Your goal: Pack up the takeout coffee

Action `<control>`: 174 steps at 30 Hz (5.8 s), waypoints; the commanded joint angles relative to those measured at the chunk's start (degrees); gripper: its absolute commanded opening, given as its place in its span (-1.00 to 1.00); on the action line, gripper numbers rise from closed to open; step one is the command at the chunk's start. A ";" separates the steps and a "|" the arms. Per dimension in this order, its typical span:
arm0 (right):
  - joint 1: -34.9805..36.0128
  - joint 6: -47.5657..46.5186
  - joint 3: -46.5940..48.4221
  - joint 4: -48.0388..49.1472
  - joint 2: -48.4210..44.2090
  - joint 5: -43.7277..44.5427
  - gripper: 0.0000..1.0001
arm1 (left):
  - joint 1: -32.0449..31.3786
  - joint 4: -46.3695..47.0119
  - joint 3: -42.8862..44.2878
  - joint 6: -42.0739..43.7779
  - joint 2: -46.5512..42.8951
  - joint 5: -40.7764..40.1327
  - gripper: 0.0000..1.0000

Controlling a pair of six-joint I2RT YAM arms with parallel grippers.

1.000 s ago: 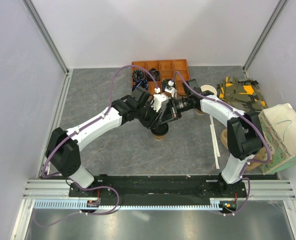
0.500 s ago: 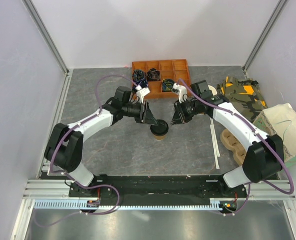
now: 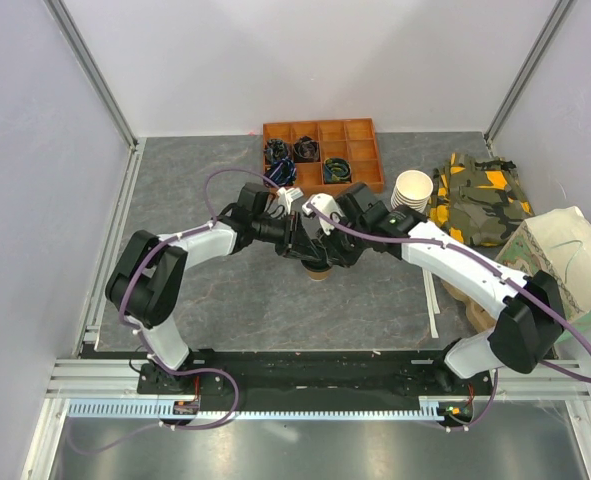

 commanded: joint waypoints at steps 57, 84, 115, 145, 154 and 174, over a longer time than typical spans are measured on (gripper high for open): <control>0.88 4.84 -11.05 16.78 4.67 7.68 -0.72 | 2.54 -4.63 2.05 0.85 4.86 -0.73 -0.56; 0.89 8.01 -13.08 22.31 3.08 8.65 -0.70 | 2.81 -3.75 2.22 -0.56 6.54 -0.03 -0.57; -7.82 12.22 -8.87 13.62 1.24 -12.70 0.11 | 10.53 2.66 -8.56 -10.75 -13.06 2.61 0.14; -8.52 -2.28 14.50 23.63 34.45 -17.45 0.23 | 34.18 -2.43 -16.76 -4.87 -22.03 -0.47 0.27; -6.85 -2.80 23.55 27.24 42.45 -16.05 0.23 | 38.93 -4.45 -17.11 -2.93 -23.43 -0.47 0.27; -8.16 -0.78 28.84 24.27 40.37 -14.90 0.42 | 39.72 -6.91 -13.86 -1.35 -23.96 0.24 0.34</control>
